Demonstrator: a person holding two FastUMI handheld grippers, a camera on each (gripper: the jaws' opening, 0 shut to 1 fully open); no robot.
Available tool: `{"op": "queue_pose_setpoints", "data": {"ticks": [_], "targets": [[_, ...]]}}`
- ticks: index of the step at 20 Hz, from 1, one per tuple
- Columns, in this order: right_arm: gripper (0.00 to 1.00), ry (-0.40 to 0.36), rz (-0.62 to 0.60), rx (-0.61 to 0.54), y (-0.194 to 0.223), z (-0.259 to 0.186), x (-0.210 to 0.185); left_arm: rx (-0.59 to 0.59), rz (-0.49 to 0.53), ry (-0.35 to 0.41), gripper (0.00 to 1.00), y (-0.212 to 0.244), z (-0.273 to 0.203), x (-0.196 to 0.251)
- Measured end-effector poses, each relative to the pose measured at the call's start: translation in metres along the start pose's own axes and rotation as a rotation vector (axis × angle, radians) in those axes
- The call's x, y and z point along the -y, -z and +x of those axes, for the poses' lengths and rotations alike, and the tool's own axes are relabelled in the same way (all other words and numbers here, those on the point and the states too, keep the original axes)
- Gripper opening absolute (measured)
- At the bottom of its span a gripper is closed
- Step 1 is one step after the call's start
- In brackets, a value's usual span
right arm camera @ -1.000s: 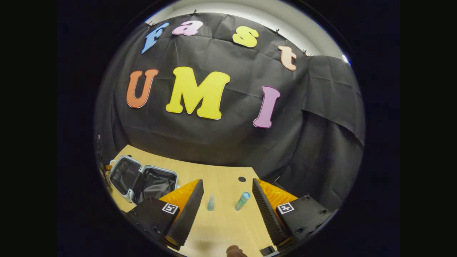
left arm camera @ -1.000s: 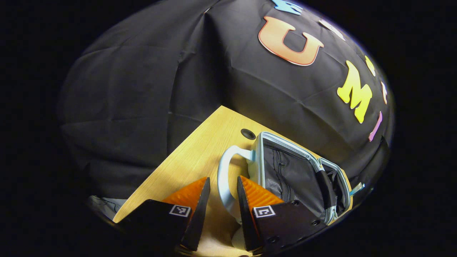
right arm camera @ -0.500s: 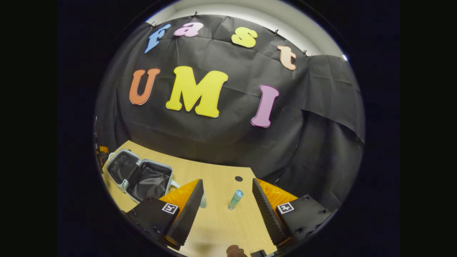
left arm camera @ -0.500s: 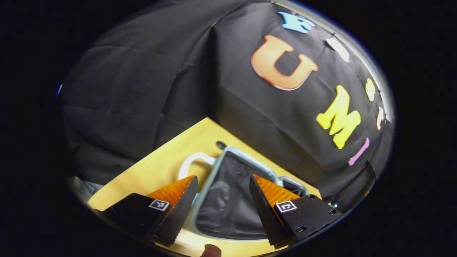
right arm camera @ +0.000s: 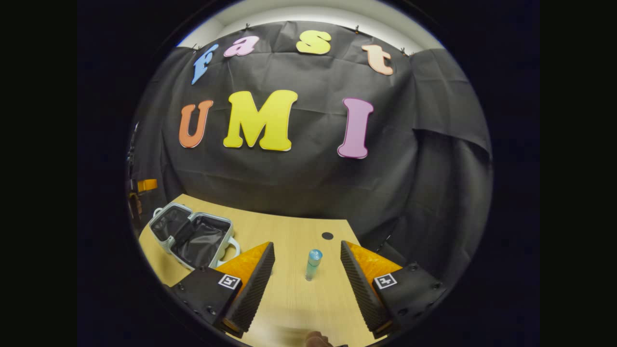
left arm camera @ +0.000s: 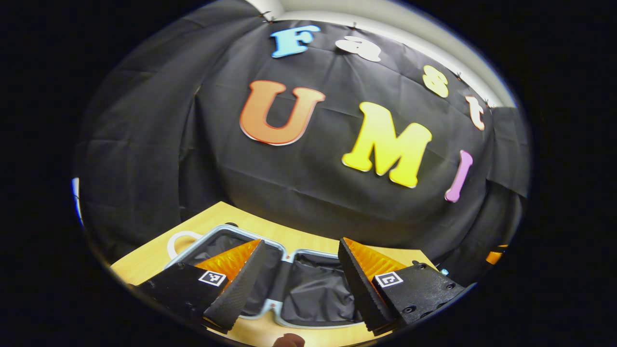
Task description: First open the suitcase, pack the skin care products into it, and then close the suitcase.
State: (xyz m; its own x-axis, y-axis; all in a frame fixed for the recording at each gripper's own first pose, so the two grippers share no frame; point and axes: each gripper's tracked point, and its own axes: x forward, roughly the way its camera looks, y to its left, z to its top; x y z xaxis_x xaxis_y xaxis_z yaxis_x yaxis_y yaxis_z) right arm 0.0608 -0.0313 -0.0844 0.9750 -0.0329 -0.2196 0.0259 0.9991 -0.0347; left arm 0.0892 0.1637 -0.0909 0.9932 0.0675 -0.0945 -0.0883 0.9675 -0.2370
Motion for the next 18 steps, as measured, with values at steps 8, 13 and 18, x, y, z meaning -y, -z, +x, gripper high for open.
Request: {"op": "queue_pose_setpoints", "data": {"ticks": [8,13,18], "targets": [[0.82,-0.040,0.033,-0.081,0.041,0.046,0.068,-0.128,0.152,0.187,0.96,0.121,0.017,0.197],[0.82,-0.035,0.026,-0.129,0.062,0.062,0.102,-0.250,0.164,0.232,0.96,0.207,0.040,0.250],[0.82,0.003,0.018,-0.183,0.086,0.074,0.131,-0.339,0.201,0.205,0.97,0.278,0.083,0.268]]}}
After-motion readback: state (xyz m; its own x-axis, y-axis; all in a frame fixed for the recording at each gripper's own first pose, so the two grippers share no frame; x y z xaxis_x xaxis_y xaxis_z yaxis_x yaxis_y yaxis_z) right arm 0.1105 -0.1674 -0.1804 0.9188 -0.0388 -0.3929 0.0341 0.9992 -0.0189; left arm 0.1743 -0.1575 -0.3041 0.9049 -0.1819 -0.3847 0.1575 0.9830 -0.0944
